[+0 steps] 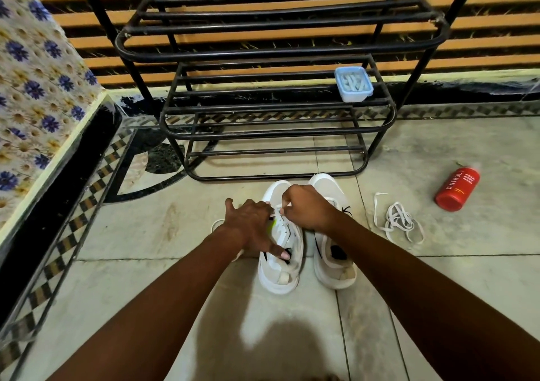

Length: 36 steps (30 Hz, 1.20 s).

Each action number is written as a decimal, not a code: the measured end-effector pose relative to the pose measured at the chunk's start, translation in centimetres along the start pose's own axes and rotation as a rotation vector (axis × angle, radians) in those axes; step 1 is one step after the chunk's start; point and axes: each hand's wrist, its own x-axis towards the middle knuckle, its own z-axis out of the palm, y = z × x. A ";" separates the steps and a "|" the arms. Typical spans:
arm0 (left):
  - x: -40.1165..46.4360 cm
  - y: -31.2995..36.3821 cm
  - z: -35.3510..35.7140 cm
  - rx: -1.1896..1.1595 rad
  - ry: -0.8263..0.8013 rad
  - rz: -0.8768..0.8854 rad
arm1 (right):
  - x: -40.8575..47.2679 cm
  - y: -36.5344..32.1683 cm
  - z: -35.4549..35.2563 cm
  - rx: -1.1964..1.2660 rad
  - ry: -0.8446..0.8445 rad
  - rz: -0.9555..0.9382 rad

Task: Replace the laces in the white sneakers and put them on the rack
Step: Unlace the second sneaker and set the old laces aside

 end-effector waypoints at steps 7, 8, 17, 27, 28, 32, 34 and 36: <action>0.3 -0.1 0.1 -0.004 0.017 0.002 | -1.0 -0.2 -0.6 1.049 0.127 0.239; 0.3 -0.1 0.2 -0.003 0.013 0.002 | -1.0 0.2 -0.5 0.876 0.118 0.222; 0.3 -0.3 0.1 0.010 0.012 0.013 | -1.0 0.5 -0.7 0.480 0.315 -0.115; 0.5 -0.5 0.4 0.014 -0.002 -0.002 | -2.1 2.3 -0.6 -0.205 0.007 -0.281; 0.5 -0.6 0.5 0.016 -0.004 -0.002 | -2.0 2.1 -0.4 -0.307 0.002 -0.285; 0.6 -0.5 0.5 0.029 -0.006 0.006 | -1.7 1.8 0.1 -0.497 0.038 -0.217; 0.7 -0.5 0.5 0.029 -0.007 0.007 | -1.6 1.5 0.1 -0.492 0.116 -0.214; 0.8 -0.6 0.4 0.037 -0.008 0.012 | -1.6 1.1 0.1 -0.457 0.262 -0.204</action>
